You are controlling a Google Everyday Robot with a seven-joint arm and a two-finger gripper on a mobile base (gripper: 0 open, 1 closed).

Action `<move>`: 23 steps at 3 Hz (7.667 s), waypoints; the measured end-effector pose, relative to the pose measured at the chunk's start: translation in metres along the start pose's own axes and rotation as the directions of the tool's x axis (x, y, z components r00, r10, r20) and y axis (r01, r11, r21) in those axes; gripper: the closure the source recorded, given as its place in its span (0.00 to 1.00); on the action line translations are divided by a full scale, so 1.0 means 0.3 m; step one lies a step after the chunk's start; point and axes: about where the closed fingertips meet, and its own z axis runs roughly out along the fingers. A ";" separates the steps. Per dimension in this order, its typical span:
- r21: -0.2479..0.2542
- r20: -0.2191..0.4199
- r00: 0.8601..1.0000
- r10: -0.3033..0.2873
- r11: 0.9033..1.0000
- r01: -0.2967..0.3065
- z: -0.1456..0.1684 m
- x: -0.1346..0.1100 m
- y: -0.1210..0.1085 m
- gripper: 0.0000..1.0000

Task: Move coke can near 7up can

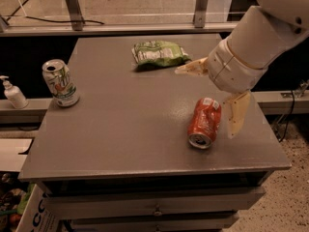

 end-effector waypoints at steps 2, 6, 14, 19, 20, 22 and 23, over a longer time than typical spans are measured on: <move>-0.090 -0.073 0.968 -0.239 0.969 0.232 0.059 0.018 -0.047 0.00; -0.186 -0.087 0.898 -0.432 0.892 0.411 0.134 0.188 0.019 0.00; 0.083 -0.210 0.971 -0.114 0.988 0.133 0.242 -0.219 -0.466 1.00; 0.158 -0.212 0.977 -0.023 0.986 0.058 0.392 -0.221 -0.724 1.00; 0.153 -0.211 0.977 -0.022 0.987 0.055 0.426 -0.258 -0.752 1.00; 0.122 -0.222 0.975 -0.019 0.991 0.047 0.490 -0.266 -0.774 0.59; 0.117 -0.217 0.976 -0.024 0.992 0.051 0.507 -0.280 -0.784 0.36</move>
Offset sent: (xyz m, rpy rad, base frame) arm 0.0300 0.0083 -0.0203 -0.2532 -0.1002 0.3267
